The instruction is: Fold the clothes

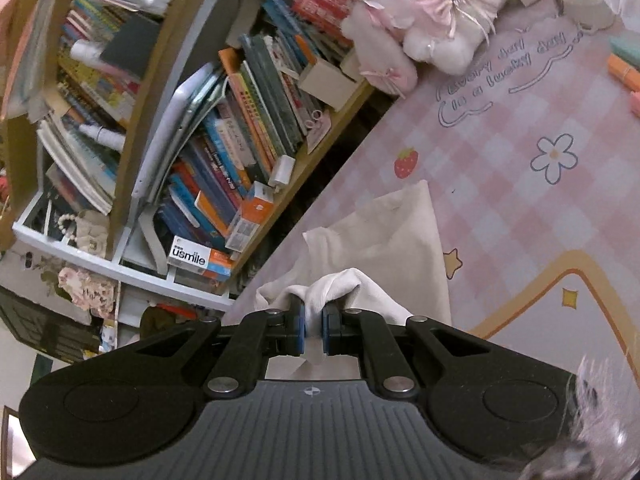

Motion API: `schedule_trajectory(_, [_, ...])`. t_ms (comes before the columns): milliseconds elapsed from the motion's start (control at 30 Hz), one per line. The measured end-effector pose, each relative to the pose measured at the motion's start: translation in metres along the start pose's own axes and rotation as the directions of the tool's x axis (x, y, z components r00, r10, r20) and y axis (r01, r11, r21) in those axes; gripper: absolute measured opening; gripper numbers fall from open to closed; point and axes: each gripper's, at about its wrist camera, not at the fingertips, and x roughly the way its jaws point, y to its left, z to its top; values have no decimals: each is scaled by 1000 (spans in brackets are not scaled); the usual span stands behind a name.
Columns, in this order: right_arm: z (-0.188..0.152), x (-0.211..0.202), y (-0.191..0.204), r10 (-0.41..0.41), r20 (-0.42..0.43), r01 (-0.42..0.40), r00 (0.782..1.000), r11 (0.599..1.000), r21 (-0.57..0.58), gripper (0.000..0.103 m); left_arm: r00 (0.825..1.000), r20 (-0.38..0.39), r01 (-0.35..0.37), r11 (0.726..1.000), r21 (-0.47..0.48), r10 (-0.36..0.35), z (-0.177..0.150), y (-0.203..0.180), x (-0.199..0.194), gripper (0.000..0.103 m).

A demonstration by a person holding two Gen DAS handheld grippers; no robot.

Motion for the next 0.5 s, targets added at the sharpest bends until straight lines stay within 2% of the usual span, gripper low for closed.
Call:
schedule_trajectory(333, [-2,21,2,-97,3,97,995,994,47,8,989,-146,22,999,36,-17,23,14,57,3])
schedule_trajectory(433, [14,37,6,-139,-24,140,990,990,19,8,983,-185,21,998,59,-10,34,15,83,3])
schedule_trajectory(500, [34,49,10,-159,0,159,987,987,-8,7,984,-174,34,998,48,-25,40,15,102,3])
